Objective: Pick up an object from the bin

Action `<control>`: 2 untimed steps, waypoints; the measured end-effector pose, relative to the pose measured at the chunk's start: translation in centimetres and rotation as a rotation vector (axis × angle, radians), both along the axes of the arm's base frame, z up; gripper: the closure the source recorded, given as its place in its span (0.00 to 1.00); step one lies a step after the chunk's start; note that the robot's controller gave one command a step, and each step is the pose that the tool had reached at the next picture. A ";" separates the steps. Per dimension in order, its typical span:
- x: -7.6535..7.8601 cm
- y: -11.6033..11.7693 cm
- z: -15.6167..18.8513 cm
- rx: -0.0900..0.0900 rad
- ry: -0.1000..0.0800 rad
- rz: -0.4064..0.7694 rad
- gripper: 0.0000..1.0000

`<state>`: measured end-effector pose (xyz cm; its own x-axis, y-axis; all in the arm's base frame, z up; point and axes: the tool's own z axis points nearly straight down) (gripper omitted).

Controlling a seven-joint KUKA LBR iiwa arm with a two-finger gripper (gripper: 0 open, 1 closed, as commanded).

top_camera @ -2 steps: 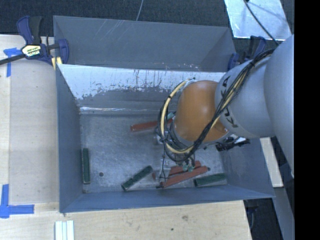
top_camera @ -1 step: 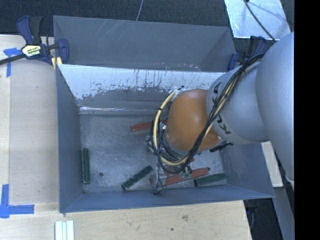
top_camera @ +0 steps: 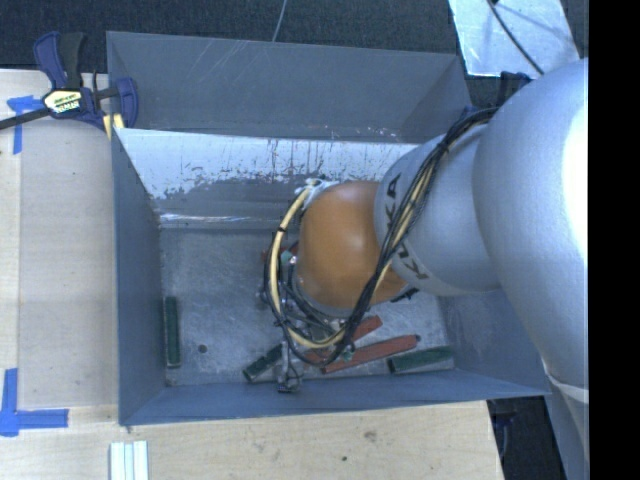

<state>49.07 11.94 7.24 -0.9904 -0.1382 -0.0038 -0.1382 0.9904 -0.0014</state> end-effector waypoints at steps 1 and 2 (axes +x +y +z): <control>-0.1 5.2 0.1 0.003 0.000 0.032 0.00; 0.0 4.1 0.0 0.004 -0.001 0.246 0.00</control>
Offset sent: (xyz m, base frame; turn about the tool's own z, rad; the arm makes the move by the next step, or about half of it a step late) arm 0.0013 0.0081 -0.0024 -0.4010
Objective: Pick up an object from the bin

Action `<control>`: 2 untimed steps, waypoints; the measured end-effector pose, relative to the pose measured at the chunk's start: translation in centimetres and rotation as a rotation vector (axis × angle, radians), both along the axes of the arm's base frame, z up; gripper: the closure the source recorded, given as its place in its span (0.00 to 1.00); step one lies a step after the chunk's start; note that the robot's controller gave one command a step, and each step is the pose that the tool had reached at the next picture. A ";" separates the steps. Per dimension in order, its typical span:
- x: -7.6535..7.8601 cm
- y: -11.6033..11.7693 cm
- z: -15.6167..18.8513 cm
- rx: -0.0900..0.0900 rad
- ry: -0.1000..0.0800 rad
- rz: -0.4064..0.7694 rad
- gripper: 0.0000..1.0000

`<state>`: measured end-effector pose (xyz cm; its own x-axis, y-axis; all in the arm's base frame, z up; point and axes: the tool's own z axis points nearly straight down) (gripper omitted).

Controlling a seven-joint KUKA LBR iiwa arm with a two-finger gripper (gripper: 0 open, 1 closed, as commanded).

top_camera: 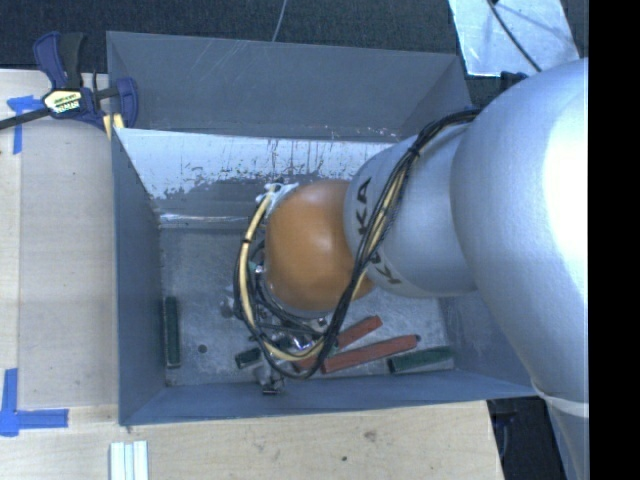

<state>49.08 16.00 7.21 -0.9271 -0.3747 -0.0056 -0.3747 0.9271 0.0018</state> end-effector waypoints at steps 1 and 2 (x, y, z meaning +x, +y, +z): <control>0.6 -5.0 2.6 -0.003 0.002 0.176 1.00; 0.6 -5.0 2.6 -0.003 0.002 0.176 0.00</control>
Offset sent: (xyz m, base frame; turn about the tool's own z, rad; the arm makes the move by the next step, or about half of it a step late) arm 0.0000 0.0000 0.0000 0.0000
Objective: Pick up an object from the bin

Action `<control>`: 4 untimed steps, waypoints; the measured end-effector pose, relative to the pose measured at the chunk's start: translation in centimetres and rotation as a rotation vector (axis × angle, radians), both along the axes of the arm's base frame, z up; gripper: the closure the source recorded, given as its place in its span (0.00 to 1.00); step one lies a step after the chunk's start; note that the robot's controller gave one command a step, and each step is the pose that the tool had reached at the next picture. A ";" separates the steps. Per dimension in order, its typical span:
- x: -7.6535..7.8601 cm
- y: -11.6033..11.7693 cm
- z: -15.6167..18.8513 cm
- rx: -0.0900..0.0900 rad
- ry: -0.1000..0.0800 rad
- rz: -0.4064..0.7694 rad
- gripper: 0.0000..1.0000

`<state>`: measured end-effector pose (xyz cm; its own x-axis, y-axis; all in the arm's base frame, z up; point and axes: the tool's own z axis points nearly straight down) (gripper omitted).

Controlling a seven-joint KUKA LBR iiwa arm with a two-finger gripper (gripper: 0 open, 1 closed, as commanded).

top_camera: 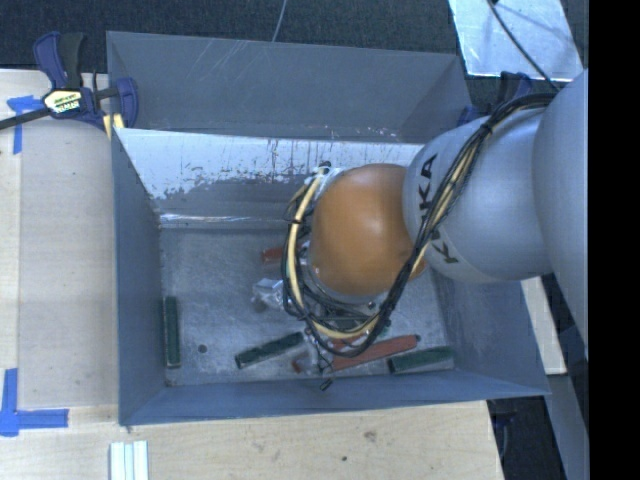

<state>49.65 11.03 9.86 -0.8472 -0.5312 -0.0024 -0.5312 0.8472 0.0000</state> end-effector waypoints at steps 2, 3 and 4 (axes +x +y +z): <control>1.6 4.3 -2.8 0.001 -0.003 0.399 1.00; 1.6 4.3 -2.8 0.001 -0.002 0.398 1.00; 5.5 7.1 17.0 0.000 -0.012 0.482 1.00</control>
Offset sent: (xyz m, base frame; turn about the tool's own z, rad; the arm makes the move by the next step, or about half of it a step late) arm 0.0152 0.0421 -0.0286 -0.4019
